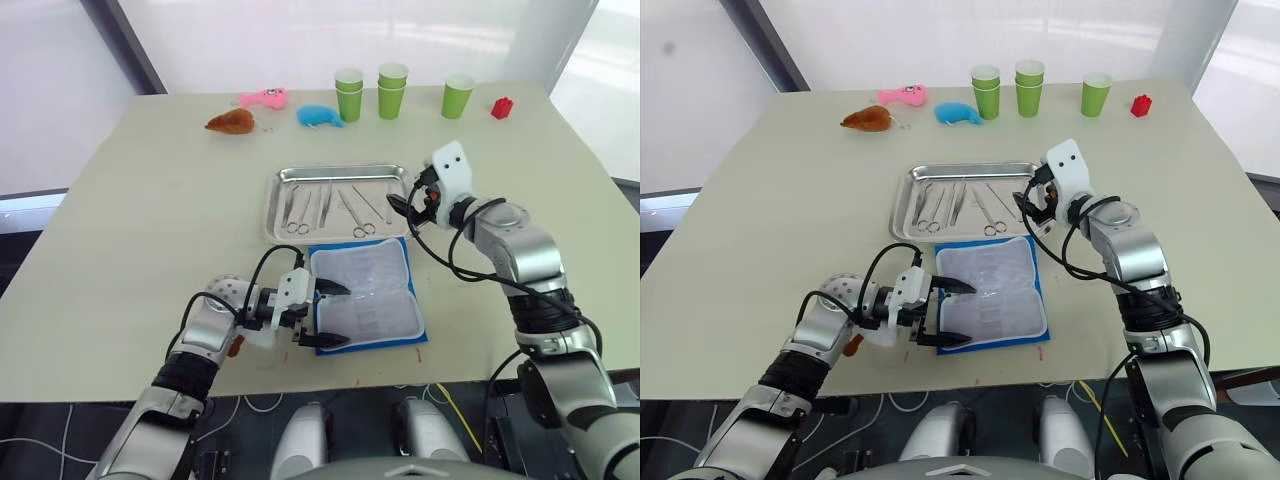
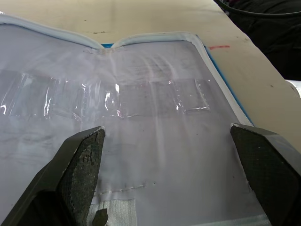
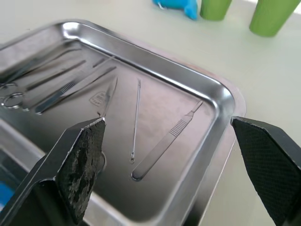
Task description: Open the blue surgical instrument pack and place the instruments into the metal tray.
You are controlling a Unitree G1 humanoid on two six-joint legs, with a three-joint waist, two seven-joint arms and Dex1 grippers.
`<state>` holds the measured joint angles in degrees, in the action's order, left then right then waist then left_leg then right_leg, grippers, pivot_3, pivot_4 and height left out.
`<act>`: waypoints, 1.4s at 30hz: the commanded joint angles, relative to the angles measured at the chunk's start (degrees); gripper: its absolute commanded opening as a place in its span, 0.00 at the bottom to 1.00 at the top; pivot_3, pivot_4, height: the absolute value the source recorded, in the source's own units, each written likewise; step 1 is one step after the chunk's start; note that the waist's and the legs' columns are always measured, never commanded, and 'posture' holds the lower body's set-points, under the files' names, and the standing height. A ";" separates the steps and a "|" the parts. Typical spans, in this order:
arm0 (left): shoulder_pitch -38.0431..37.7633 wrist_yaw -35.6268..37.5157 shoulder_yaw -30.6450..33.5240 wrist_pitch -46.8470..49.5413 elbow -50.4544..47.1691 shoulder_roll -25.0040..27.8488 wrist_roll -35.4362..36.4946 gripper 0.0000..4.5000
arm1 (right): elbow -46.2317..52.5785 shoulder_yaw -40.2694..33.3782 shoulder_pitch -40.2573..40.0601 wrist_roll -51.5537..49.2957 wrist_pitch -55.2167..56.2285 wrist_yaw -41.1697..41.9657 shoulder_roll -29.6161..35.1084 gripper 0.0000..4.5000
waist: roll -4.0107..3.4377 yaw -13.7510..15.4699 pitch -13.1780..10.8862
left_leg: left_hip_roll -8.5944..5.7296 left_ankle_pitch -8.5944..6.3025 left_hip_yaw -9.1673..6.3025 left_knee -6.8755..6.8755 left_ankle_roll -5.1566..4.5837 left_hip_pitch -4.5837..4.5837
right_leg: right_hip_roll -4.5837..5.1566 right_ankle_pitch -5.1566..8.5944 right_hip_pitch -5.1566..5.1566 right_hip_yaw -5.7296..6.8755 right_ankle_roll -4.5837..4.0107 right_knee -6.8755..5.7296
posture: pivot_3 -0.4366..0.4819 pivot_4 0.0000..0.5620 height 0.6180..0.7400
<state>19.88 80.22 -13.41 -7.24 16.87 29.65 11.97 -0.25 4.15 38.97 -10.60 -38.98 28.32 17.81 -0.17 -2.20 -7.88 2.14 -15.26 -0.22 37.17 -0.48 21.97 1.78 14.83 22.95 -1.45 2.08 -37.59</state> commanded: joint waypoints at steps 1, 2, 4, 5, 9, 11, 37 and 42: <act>-1.18 0.93 0.48 3.43 -2.02 0.23 2.72 1.00 | 5.56 -3.93 -2.57 -4.54 7.79 3.86 -0.17 0.99 | 0.09 -0.01 -0.15 | 0.01 0.00 0.00 0.00 0.00 0.02 | -0.01 0.00 0.02 0.02 0.00 0.00 | 0.48 0.27 1.00; -1.01 0.90 1.06 4.16 -3.13 0.24 3.63 1.00 | 6.12 -4.83 -3.69 -5.55 9.82 4.82 -0.31 0.99 | 0.15 -0.01 -0.22 | 0.01 0.00 0.00 0.00 0.00 0.07 | -0.01 0.00 0.08 0.03 0.00 -0.01 | 0.48 0.27 1.00; -0.76 0.46 2.44 6.04 -5.72 0.20 5.67 1.00 | 7.60 -5.41 -6.28 -6.41 12.05 6.57 0.65 0.99 | 0.30 0.01 -0.36 | 0.01 0.00 0.01 0.02 0.00 0.29 | 0.00 -0.01 0.27 0.02 0.00 -0.03 | 0.48 0.27 1.00; -0.68 0.03 3.37 7.29 -7.31 0.14 7.02 1.00 | 8.28 -5.83 -7.57 -6.83 13.37 7.14 0.91 0.99 | 0.36 0.07 -0.43 | 0.01 0.00 0.01 0.11 0.00 0.63 | 0.00 -0.02 0.54 0.03 0.00 -0.09 | 0.48 0.27 1.00; -0.56 -2.04 7.64 13.17 -13.44 0.70 13.20 1.00 | 10.47 -7.71 -12.69 -9.28 17.47 10.66 2.58 0.99 | 0.77 0.19 -0.91 | 0.01 0.01 -0.02 0.17 0.01 0.91 | 0.02 -0.03 0.73 0.10 0.01 -0.08 | 0.48 0.27 1.00; -0.71 -3.36 9.59 15.55 -15.50 0.92 15.39 1.00 | 11.00 -8.11 -14.52 -10.12 18.57 11.85 3.58 0.99 | 0.81 0.23 -1.16 | 0.02 0.01 -0.07 0.17 0.01 0.94 | 0.04 -0.03 0.73 0.15 0.01 -0.06 | 0.48 0.27 1.00; -33.10 -8.48 44.20 16.12 -6.65 17.89 18.32 1.00 | 10.80 -33.93 -54.68 -25.83 29.36 36.33 18.66 0.99 | 1.04 1.05 -1.79 | 0.07 0.01 0.09 0.25 0.04 0.74 | 0.14 0.01 0.68 0.15 -0.03 -0.19 | 0.48 0.27 1.00; -36.75 -13.28 45.35 13.66 -6.08 16.67 15.25 1.00 | 8.83 -37.79 -58.97 -27.02 29.77 38.62 19.69 0.99 | 1.05 1.39 -1.78 | 0.10 0.01 0.14 0.25 0.04 0.65 | 0.09 0.02 0.66 0.13 -0.03 -0.27 | 0.48 0.27 1.00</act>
<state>-16.49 69.55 29.97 7.96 11.18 46.54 28.60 8.43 -31.10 -19.46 -36.29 -10.58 65.95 36.92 0.88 -0.80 -9.66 2.24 -15.25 -0.07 37.42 -0.44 22.62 1.88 14.85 23.61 -1.32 2.04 -37.85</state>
